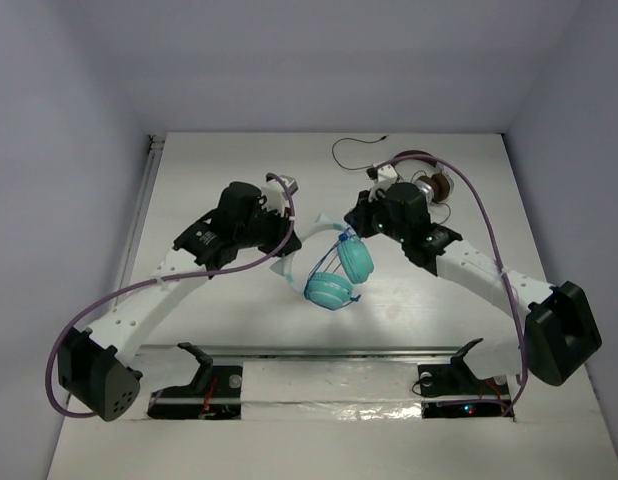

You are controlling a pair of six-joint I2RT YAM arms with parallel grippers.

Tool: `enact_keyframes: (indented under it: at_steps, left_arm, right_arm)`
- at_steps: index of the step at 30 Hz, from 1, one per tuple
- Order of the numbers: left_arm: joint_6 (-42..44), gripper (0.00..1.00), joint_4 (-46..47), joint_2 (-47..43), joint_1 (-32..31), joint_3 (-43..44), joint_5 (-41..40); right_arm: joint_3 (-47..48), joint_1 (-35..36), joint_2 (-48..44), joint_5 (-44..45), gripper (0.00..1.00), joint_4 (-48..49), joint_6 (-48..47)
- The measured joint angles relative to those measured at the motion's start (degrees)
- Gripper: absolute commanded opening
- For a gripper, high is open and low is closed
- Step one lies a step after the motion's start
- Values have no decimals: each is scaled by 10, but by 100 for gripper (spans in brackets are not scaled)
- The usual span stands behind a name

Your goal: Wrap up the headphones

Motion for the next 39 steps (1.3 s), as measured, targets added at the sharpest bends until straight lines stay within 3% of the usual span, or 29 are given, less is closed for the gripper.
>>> enact_keyframes:
  at_steps: [2,9,15,21,23,24,26,28,29,30,31,39]
  left_arm:
    - [-1,0,-7,-4,10,5,3]
    - [-7,0,-33,-8,27,116,2]
    - [-7,0,-54,-8,28,199,-5]
    - [-9,0,-78,-7,28,218,-7]
    - [-10,0,-83,-7,28,220,-11]
    - [-11,0,-87,-7,28,221,-15]
    - [-11,0,-97,-5,28,226,-27]
    - [-11,0,-105,0,28,235,-41]
    - [-11,0,-105,2,28,239,-48]
    - [-11,0,-105,4,28,244,-55]
    - [-12,0,-104,7,29,248,-63]
    - [-17,0,-98,30,35,274,-89]
  right_arm:
    - [-17,-5,-5,-31,13,37,8]
    - [-95,-26,-4,-112,45,141,47]
    - [-118,-26,5,-160,46,210,64]
    - [-132,-26,9,-181,45,267,77]
    - [-136,-26,9,-183,37,269,78]
    - [-139,-26,8,-182,23,270,78]
    - [-148,-26,-5,-174,14,266,78]
    - [-163,-26,-32,-163,20,261,81]
    - [-168,-26,-48,-160,27,256,83]
    - [-174,-26,-66,-157,45,253,87]
    - [-180,-26,-85,-156,49,252,90]
    - [-221,-26,-178,-157,48,240,105]
